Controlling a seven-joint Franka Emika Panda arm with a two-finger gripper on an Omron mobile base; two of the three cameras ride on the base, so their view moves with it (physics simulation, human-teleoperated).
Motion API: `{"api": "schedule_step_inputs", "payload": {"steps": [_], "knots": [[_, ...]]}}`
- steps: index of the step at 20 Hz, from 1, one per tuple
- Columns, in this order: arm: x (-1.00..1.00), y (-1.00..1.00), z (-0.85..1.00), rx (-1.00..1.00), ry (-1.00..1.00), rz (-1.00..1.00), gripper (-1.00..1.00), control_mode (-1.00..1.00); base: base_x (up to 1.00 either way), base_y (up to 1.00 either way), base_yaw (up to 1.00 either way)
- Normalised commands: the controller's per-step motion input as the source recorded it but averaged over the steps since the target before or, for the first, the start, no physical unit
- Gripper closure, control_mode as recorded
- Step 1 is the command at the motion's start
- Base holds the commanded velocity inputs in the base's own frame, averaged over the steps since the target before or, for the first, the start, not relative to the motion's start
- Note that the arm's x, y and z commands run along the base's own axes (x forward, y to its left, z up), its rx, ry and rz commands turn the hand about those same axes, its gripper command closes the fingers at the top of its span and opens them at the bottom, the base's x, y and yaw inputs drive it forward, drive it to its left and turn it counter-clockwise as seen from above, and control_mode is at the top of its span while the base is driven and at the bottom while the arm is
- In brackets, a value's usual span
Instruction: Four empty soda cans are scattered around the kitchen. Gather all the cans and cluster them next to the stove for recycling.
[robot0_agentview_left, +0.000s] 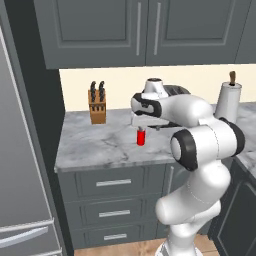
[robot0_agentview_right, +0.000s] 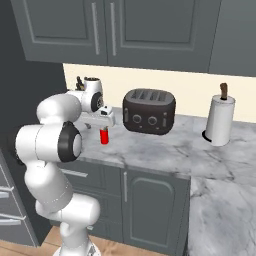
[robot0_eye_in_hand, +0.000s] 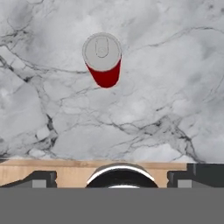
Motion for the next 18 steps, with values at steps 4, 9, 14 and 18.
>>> {"api": "schedule_step_inputs", "payload": {"steps": [4,9,14,18], "knots": [[0.17,0.03,-0.14,0.0,0.0,-0.08,-1.0,-1.0,0.0,0.0,0.0],[0.21,0.1,-0.12,0.0,-0.01,-0.03,-1.0,-1.0,0.0,0.0,0.0],[0.27,0.02,-0.04,0.0,0.0,0.0,-1.0,-1.0,0.0,0.0,0.0],[0.27,0.0,-0.07,0.0,0.0,0.0,-1.0,-1.0,0.0,0.0,0.0]]}}
